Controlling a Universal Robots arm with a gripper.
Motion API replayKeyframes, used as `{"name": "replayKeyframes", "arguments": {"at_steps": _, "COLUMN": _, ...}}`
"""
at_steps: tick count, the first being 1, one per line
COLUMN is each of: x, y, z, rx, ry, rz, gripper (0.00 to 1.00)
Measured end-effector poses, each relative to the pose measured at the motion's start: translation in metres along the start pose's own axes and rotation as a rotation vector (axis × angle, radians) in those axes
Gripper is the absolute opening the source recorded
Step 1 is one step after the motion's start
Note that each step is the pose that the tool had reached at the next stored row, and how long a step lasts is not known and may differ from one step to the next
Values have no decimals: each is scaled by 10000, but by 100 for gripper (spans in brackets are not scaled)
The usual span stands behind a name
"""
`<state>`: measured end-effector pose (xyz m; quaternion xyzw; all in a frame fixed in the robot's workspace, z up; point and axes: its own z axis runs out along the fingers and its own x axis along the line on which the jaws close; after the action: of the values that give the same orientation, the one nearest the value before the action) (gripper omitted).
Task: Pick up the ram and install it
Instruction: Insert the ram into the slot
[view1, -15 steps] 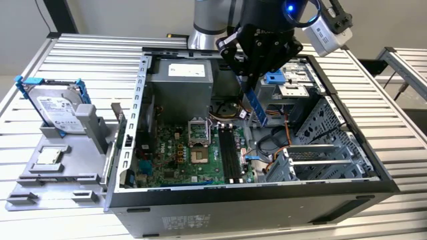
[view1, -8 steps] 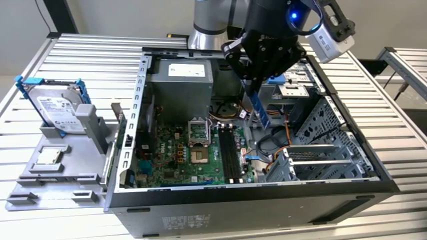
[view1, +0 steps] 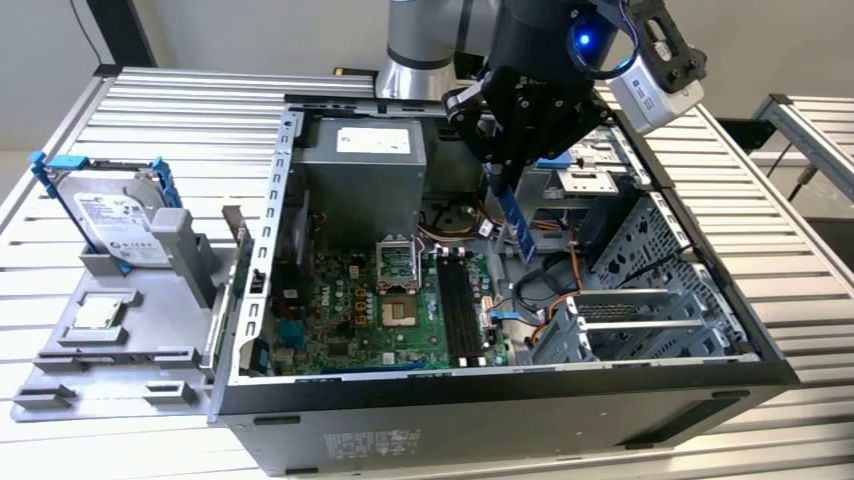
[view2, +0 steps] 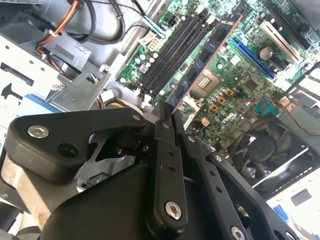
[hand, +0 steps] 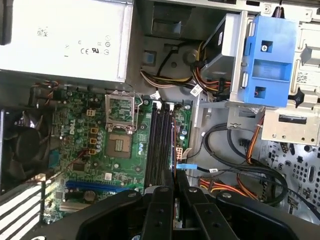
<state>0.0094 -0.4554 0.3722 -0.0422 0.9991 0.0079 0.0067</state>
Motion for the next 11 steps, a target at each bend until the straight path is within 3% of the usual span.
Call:
{"name": "replayKeyframes", "arguments": {"at_steps": 5, "x": 1, "y": 0, "z": 9, "rx": -1, "ry": -8, "rz": 2, "gripper": 0}}
{"name": "replayKeyframes", "arguments": {"at_steps": 11, "x": 4, "y": 8, "z": 116, "rx": 1, "ry": -15, "rz": 3, "gripper": 0}}
